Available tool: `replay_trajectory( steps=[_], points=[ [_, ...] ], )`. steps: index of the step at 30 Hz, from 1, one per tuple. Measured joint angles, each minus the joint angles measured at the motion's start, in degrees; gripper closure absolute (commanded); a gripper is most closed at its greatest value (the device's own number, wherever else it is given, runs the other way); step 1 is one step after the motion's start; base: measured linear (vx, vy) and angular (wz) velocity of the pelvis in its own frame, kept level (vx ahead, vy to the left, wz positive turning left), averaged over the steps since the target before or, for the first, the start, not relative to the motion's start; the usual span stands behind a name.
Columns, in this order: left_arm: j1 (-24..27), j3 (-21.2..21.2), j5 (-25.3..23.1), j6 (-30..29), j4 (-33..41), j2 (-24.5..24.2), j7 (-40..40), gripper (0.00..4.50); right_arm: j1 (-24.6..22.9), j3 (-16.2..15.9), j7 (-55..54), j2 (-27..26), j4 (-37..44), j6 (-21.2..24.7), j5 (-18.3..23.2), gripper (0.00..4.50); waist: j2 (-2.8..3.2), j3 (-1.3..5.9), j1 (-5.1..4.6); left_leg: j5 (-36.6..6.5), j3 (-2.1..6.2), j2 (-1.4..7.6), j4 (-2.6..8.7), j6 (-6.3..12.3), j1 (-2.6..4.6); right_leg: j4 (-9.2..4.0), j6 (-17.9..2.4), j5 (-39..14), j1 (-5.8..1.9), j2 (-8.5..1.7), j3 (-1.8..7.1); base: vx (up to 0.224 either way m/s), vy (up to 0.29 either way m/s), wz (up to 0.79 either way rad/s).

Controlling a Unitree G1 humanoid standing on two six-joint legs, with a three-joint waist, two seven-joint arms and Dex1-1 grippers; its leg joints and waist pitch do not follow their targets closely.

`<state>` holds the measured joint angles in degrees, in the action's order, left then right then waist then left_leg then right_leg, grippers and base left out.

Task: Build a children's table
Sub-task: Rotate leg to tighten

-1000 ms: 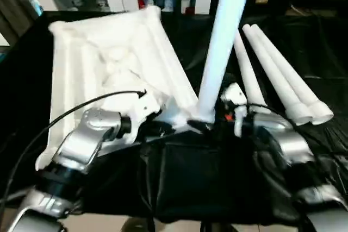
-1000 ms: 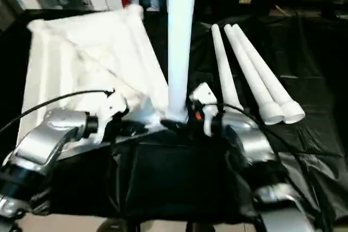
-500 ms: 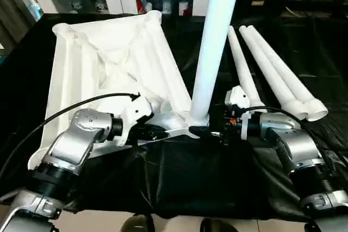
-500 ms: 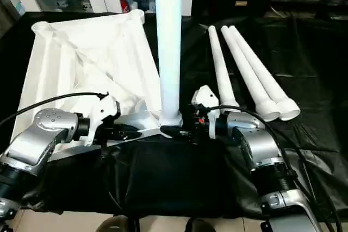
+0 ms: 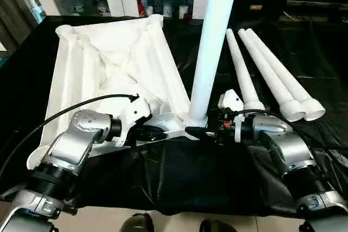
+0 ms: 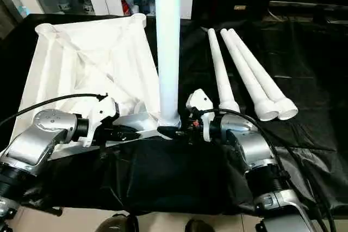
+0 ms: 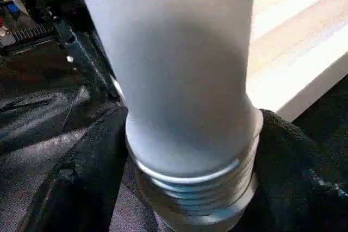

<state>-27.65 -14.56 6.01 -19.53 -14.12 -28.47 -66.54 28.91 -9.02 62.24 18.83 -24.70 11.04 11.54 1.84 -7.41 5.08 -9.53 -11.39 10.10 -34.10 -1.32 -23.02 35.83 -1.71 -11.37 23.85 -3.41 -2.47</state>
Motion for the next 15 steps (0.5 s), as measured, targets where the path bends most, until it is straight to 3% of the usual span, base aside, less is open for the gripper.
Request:
replay_trajectory(
  steps=[5, 11, 15],
  points=[
    [-0.9, 0.1, -0.4, -0.5, -2.0, 1.6, 1.8, 4.50, -1.1, 1.3, -3.9, -2.0, -0.9, -0.6, -0.1, 1.56, -0.07, 0.27, -0.04, 0.0, 0.04, 0.01, -0.27, -0.06, 0.10, 0.19, 0.0, 0.0, -0.13, -0.01, 0.03, 0.000, 0.000, 0.00],
    [-4.9, 0.4, -2.7, -2.0, -8.7, 8.5, 11.9, 4.50, 0.8, 5.0, -20.0, -8.2, -7.5, -2.6, -2.0, 1.62, -0.20, 0.38, -0.26, 0.0, 0.01, -0.05, -0.31, -0.18, 1.16, 0.08, 0.1, 0.0, -1.02, -0.14, 0.06, 0.000, 0.000, 0.00],
    [-7.6, 1.0, -4.1, -2.8, -12.8, 13.5, 19.1, 4.50, 3.5, 7.8, -30.8, -12.7, -11.8, -3.1, -3.2, 1.62, -0.23, 0.47, -0.31, 0.0, 0.04, -0.08, -0.25, -0.18, 1.27, -0.16, 0.2, 0.0, -1.14, -0.16, 0.04, 0.000, 0.000, 0.00]
  ],
)
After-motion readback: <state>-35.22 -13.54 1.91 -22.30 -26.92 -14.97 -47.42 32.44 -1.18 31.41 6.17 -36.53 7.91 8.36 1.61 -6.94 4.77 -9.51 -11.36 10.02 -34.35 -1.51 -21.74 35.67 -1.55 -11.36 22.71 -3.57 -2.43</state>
